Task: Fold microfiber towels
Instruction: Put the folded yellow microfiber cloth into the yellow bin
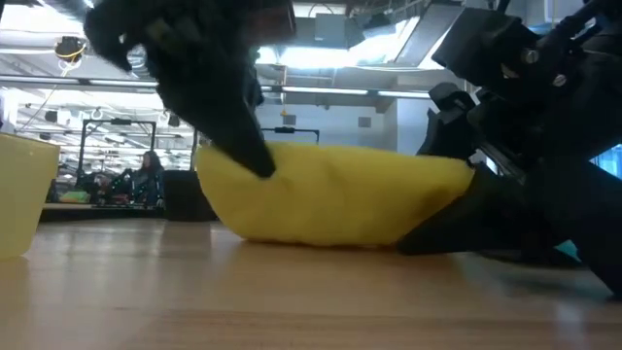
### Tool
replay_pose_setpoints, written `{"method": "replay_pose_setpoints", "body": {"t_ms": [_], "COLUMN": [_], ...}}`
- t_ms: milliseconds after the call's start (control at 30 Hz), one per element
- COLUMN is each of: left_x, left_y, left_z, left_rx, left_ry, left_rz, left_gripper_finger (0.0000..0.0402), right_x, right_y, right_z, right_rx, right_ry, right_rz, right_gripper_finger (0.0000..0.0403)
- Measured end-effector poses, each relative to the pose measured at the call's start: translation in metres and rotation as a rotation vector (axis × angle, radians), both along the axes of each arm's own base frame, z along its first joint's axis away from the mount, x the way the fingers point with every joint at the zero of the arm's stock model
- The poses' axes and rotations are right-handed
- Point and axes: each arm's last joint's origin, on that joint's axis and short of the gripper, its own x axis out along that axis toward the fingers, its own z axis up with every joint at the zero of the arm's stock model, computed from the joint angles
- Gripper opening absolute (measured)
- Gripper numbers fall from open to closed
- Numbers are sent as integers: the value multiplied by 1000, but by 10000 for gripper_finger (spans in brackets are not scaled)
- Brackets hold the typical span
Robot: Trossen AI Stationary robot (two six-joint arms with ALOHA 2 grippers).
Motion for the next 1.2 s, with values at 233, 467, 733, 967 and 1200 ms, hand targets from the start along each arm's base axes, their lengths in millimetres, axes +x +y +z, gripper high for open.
{"method": "replay_pose_setpoints", "body": {"t_ms": [233,467,733,967,1200], "left_x": [-6,-17,-69,-121,-155], "left_y": [0,-5,-10,-17,-35], "left_z": [6,17,93,129,131], "left_rx": [6,-16,-29,-120,-206], "left_ry": [16,33,-135,-186,-103], "left_rz": [-10,-40,-42,-84,-118], "left_gripper_finger": [0,0,0,0,0], "right_x": [1,16,47,78,101], "right_y": [2,15,27,23,5], "right_z": [3,37,83,120,140], "right_rx": [1,28,70,251,422], "right_ry": [-17,-98,-183,-269,-372], "right_rz": [-2,25,85,191,340], "right_gripper_finger": [149,40,11,7,6]}}
